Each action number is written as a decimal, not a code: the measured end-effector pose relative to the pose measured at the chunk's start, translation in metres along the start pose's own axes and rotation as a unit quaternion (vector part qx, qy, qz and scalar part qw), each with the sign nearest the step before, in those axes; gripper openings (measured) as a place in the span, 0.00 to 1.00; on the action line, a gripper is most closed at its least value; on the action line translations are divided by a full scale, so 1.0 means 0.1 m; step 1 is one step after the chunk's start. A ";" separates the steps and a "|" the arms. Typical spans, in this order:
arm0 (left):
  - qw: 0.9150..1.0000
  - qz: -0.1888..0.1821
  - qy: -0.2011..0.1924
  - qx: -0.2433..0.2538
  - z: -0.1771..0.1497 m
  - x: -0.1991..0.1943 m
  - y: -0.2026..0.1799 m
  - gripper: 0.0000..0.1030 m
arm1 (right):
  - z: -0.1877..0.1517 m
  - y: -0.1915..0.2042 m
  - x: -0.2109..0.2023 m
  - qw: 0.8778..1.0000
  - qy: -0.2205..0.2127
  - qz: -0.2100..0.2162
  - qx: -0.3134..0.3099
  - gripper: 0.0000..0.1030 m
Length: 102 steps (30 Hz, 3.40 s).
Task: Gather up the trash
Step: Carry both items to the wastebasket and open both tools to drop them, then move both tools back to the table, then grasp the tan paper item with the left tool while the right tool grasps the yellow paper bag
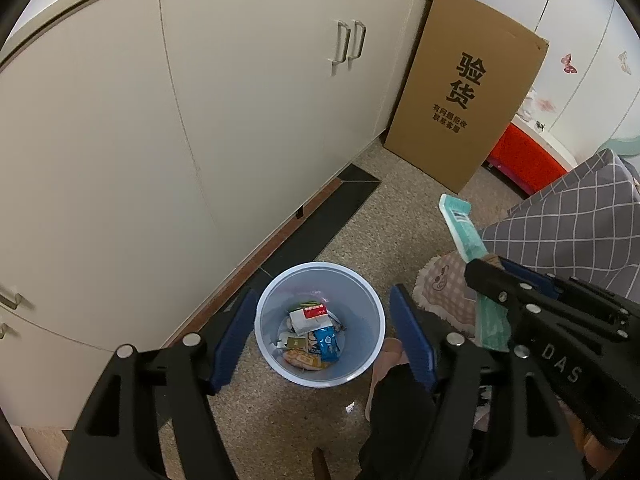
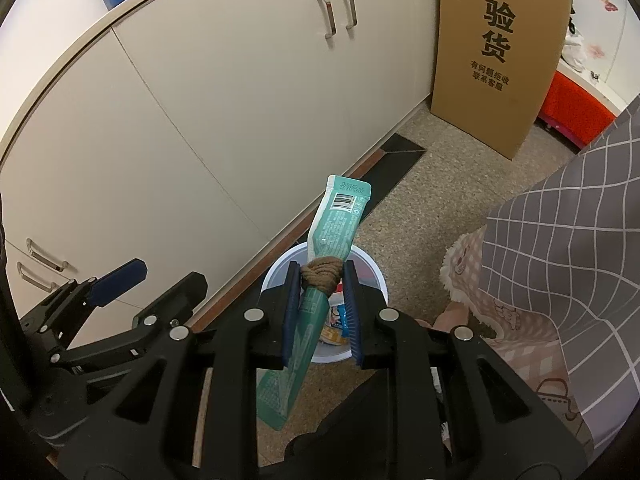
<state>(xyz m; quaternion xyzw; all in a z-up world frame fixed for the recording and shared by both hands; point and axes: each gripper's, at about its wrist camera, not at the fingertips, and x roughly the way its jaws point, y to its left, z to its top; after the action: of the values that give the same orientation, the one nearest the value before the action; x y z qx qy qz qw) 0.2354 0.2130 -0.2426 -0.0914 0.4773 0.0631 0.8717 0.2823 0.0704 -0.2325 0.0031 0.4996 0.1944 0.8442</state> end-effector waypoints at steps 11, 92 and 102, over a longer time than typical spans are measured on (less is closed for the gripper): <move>0.998 0.030 -0.002 -0.052 -0.03 -0.01 0.29 0.67 | 0.08 0.13 0.02 1.000 -0.004 0.006 -0.011 0.21; 0.964 -0.166 -0.020 0.208 0.93 -0.04 -5.12 0.67 | -0.38 -4.12 -2.54 0.930 -0.146 -0.276 0.195 0.72; 0.965 -0.155 -0.020 0.211 0.96 -0.04 -5.06 0.04 | -0.42 -4.17 -2.55 0.931 -0.147 -0.259 0.211 0.14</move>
<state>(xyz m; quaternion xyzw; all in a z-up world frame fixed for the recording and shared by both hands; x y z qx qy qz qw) 0.4117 -0.2595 -0.1381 0.0235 0.4419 -0.1732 0.8799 0.2740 -0.4080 -0.1219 0.0807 0.3825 -0.1436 0.9091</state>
